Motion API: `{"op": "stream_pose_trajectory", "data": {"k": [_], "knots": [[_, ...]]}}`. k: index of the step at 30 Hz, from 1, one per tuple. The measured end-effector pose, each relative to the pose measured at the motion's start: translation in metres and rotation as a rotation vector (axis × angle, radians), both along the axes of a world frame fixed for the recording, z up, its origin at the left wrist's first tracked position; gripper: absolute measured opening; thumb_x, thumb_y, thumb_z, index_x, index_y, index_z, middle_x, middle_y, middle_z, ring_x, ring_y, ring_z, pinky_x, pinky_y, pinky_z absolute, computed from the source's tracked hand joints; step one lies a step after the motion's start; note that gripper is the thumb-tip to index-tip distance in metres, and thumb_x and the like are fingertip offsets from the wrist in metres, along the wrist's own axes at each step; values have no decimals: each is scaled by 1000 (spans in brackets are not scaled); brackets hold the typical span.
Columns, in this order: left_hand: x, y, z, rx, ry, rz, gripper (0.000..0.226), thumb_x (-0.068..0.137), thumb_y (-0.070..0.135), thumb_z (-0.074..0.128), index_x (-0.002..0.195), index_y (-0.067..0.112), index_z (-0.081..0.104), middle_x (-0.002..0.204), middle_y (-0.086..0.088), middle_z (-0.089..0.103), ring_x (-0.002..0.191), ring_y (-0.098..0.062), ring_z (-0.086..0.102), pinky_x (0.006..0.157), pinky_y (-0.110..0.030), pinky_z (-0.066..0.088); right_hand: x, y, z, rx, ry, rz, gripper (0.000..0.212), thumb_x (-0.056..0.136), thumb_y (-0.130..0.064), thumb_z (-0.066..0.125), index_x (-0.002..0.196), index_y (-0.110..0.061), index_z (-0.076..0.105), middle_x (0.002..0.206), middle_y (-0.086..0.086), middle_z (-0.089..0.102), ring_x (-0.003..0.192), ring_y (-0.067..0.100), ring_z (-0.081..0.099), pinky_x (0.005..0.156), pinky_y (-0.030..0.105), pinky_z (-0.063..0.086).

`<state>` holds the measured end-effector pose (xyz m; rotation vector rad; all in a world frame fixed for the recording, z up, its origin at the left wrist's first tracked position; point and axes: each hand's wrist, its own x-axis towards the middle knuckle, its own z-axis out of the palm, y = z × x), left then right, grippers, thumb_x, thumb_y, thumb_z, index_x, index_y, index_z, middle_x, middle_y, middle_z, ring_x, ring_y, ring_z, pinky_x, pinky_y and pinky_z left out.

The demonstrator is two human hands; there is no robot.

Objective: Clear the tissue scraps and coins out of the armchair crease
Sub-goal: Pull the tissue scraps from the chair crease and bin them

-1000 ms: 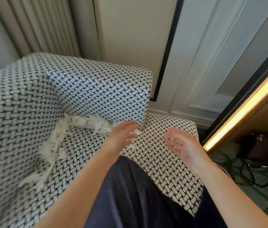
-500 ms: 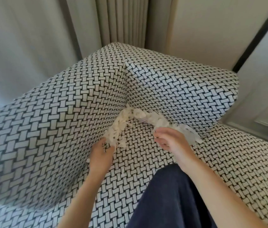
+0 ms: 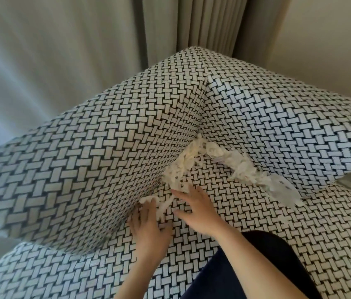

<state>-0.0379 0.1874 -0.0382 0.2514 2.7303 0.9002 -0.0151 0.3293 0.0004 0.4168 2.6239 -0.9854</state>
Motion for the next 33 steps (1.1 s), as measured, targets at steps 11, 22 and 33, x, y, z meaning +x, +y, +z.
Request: {"op": "stream_pose_trajectory", "data": {"k": [11, 22, 33], "knots": [[-14, 17, 16, 306, -264, -251, 76, 86, -2, 47, 149, 26, 15, 150, 10, 25, 144, -15, 11, 119, -48, 3, 1, -5, -3, -155, 61, -28, 62, 92, -24, 53, 147, -30, 25, 155, -5, 25, 141, 15, 22, 115, 34, 21], [-9, 25, 42, 817, -649, 3, 63, 90, -2, 50, 145, 21, 28, 140, 0, 45, 114, -6, 49, 92, -19, 37, -4, -2, 2, -840, 70, -438, 37, 91, -6, 50, 126, -16, 56, 129, 2, 55, 115, 11, 53, 89, 19, 46], [-33, 16, 30, 933, -604, 243, 54, 94, 8, 50, 145, 16, 33, 149, -1, 37, 133, -12, 38, 113, -31, 28, -9, 9, 0, -1025, 228, -733, 32, 88, 2, 54, 118, -8, 61, 121, 5, 63, 115, 15, 57, 106, 31, 41]]}}
